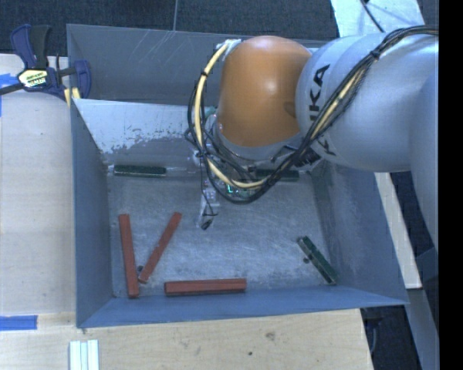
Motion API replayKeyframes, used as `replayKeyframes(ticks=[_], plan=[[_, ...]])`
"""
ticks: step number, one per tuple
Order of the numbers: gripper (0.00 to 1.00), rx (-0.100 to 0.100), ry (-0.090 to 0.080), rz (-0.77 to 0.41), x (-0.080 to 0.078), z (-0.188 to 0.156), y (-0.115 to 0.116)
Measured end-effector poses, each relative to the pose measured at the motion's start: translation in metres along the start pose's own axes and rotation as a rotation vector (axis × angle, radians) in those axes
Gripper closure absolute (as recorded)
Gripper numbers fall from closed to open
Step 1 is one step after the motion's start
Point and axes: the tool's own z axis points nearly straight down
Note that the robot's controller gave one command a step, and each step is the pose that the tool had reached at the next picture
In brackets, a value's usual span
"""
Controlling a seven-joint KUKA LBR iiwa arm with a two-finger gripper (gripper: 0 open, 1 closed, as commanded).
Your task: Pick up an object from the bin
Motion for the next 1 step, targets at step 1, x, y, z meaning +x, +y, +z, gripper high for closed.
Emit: replayKeyframes(ticks=[1], plan=[[0.00, 0.000, -0.002, -0.331, -0.0019, 0.1227, 0.0252]])
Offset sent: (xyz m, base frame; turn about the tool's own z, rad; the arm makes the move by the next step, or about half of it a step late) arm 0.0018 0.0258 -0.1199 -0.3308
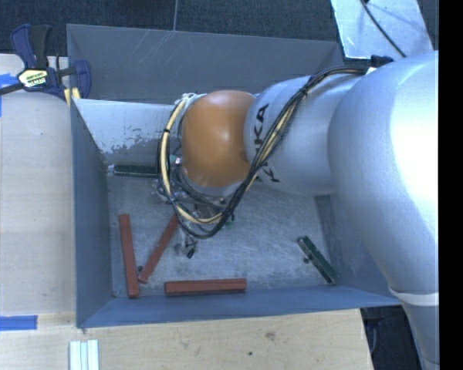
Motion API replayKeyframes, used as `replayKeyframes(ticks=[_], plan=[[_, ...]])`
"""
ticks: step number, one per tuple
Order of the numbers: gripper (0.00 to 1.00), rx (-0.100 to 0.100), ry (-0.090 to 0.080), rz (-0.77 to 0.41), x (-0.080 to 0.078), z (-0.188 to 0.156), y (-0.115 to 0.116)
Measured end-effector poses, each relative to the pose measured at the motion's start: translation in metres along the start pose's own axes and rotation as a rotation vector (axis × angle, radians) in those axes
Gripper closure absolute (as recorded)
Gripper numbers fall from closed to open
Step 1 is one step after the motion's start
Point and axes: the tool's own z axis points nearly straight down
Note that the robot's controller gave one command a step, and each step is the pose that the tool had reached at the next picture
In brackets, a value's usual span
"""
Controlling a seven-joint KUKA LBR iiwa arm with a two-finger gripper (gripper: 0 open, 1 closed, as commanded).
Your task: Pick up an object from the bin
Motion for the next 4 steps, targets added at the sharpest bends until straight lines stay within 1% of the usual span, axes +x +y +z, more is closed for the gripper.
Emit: replayKeyframes(ticks=[1, 2, 3, 4], plan=[[1.00, 0.001, -0.006, 0.004, -0.002, -0.004, -0.001], [1.00, 0.001, -0.007, -0.500, 0.002, -0.003, 0.082], [0.00, 0.007, 0.007, -0.493, 0.004, -0.002, 0.076], [1.00, 0.001, -0.004, -0.493, 0.002, -0.003, 0.080]])
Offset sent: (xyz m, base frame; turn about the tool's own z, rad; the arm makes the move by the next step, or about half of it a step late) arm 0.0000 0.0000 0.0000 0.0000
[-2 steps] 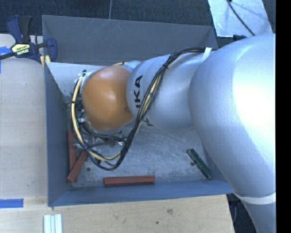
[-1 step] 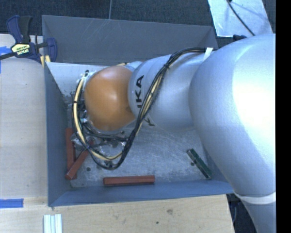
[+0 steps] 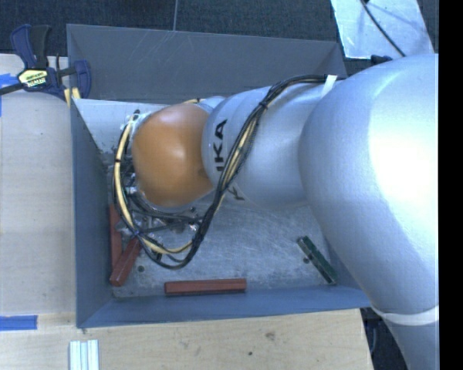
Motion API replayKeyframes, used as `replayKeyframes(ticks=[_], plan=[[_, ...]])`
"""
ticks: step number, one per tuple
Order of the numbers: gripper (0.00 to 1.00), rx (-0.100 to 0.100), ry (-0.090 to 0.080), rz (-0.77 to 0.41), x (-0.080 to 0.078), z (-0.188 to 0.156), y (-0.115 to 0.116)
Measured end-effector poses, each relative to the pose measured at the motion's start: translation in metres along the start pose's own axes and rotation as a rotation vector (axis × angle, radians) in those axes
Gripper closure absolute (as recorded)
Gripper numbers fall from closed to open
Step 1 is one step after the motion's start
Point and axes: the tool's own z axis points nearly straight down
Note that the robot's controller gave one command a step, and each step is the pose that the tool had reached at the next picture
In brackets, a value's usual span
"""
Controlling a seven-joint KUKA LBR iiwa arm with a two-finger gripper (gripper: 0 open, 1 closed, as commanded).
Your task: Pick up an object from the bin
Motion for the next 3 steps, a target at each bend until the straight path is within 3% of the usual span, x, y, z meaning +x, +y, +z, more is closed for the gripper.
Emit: replayKeyframes(ticks=[1, 2, 3], plan=[[1.00, 0.007, -0.008, -0.123, 0.034, -0.135, -0.028], [0.00, 0.000, -0.002, -0.122, 0.034, -0.130, -0.025], [0.00, -0.001, 0.004, -0.158, 0.094, -0.113, -0.039]])
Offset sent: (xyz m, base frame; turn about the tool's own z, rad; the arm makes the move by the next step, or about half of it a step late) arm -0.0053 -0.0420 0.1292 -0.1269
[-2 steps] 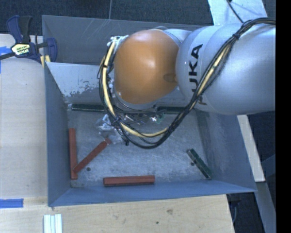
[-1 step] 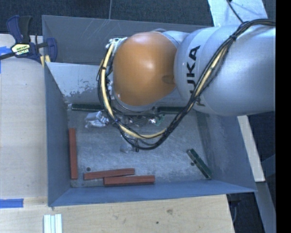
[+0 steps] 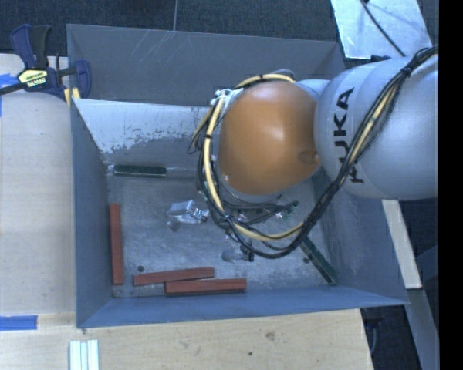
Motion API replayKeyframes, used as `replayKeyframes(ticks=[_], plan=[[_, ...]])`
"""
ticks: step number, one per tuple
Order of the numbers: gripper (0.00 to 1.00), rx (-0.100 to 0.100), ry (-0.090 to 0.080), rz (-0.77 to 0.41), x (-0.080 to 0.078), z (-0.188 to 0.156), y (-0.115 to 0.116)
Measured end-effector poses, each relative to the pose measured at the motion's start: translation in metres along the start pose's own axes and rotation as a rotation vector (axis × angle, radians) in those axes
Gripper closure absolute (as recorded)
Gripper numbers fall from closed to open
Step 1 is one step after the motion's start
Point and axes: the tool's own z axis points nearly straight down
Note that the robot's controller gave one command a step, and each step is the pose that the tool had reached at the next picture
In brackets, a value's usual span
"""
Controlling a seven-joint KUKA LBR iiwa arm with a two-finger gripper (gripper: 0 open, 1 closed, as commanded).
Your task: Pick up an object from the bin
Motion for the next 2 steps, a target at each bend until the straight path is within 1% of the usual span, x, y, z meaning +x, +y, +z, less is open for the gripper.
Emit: replayKeyframes(ticks=[1, 2], plan=[[0.00, 0.001, -0.004, 0.156, -0.003, 0.091, -0.073], [0.00, 0.010, -0.009, 0.225, 0.008, 0.064, -0.145]])
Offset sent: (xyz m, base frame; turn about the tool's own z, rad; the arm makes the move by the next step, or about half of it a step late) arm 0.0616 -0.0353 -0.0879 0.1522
